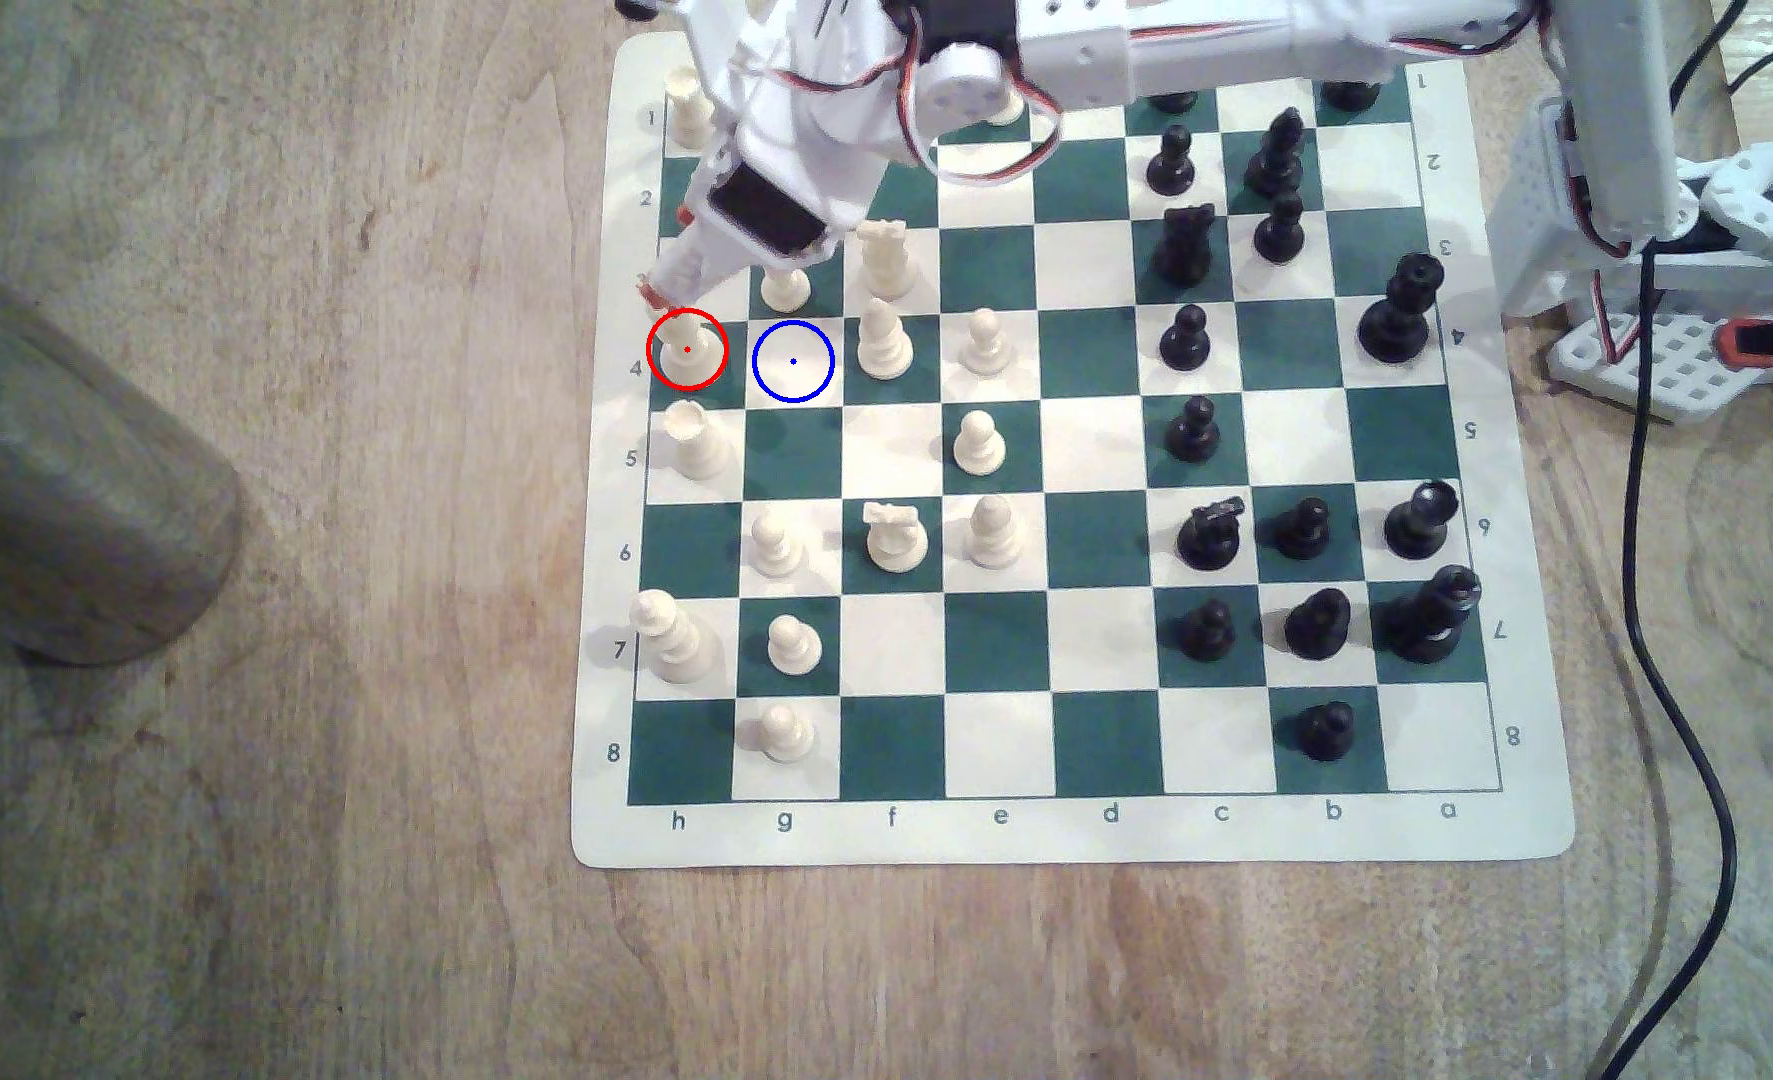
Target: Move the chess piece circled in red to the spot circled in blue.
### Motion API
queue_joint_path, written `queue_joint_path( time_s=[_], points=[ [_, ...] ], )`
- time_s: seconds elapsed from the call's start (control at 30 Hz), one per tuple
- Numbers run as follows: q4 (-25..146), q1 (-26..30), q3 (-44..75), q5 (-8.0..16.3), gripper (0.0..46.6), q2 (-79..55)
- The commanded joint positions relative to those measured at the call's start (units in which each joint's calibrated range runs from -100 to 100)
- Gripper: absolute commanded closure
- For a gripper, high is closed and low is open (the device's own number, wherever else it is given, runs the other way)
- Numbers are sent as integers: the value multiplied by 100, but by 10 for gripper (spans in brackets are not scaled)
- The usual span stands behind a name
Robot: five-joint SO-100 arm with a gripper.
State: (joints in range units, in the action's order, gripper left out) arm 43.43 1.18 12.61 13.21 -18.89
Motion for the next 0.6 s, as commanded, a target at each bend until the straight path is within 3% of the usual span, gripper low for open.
queue_joint_path(
  time_s=[0.0,0.57],
  points=[
    [47,19,906,34,303,-89],
    [-67,58,1133,88,301,-640]
  ],
)
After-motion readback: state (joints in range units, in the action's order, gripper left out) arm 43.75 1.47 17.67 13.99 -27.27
